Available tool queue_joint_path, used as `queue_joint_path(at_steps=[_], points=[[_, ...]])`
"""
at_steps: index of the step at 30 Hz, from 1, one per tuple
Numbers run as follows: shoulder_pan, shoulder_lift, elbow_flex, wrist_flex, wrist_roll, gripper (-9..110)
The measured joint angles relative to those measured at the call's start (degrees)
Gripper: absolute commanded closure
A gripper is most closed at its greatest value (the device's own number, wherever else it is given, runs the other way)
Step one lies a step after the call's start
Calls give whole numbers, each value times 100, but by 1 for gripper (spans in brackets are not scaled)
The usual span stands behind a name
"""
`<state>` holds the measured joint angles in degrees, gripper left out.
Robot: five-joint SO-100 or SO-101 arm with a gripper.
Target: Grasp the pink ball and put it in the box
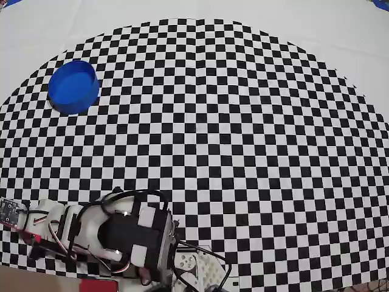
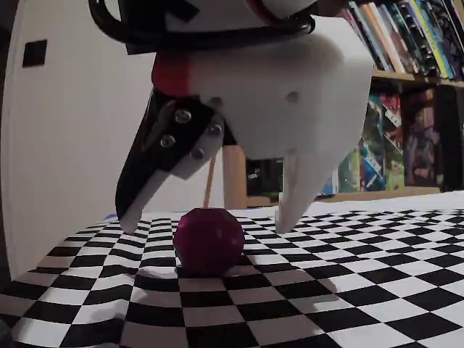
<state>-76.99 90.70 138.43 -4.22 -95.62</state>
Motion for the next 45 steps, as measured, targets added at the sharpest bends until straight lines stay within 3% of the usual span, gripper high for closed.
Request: queue_joint_path(at_steps=[45], points=[[-97, -492, -466, 0, 0, 65]])
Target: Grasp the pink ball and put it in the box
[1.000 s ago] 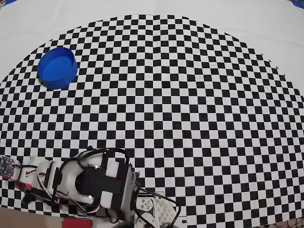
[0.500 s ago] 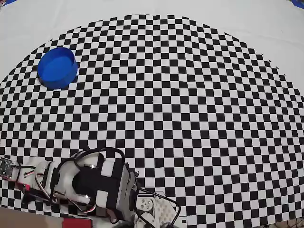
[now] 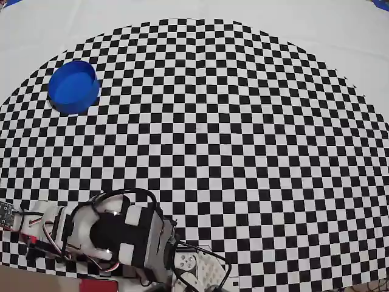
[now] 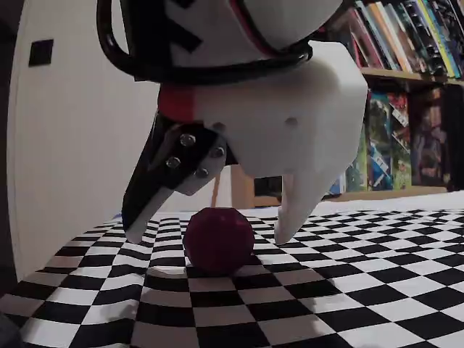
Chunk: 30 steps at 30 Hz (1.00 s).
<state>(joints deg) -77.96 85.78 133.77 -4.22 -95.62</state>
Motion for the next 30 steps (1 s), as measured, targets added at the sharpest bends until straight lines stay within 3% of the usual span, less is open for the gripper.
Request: queue_joint_path(at_steps=[30], points=[[-53, -97, -35, 0, 0, 65]])
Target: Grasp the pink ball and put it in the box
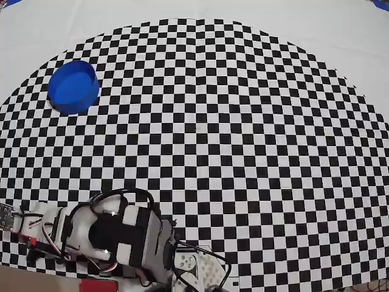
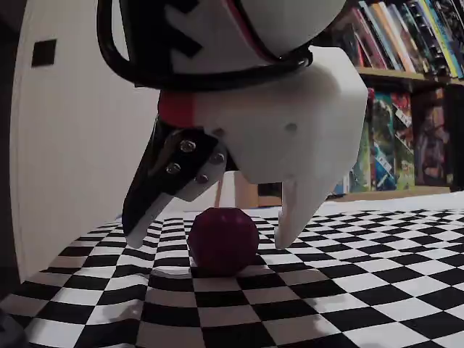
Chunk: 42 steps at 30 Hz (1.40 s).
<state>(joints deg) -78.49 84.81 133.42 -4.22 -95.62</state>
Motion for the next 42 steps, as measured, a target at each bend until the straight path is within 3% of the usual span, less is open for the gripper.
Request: queue_joint_path(at_steps=[20, 27, 31, 42], points=[[0, 0, 0, 0, 0, 65], [0, 0, 0, 0, 0, 78], [0, 0, 0, 0, 0, 96], [-53, -9, -149, 0, 0, 101]])
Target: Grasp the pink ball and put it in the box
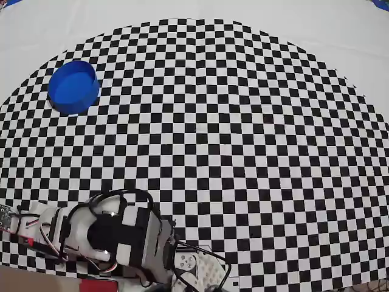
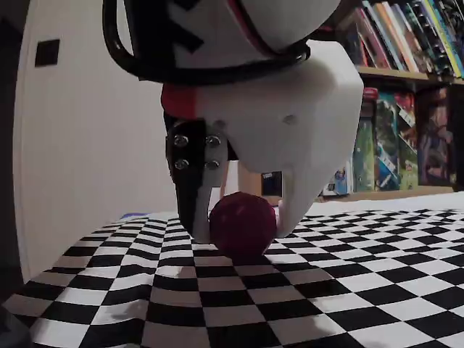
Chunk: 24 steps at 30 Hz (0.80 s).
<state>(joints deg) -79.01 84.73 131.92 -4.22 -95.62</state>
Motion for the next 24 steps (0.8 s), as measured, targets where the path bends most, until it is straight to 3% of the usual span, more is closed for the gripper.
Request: queue_joint_path(at_steps=[24], points=[[88, 97, 0, 0, 0, 101]])
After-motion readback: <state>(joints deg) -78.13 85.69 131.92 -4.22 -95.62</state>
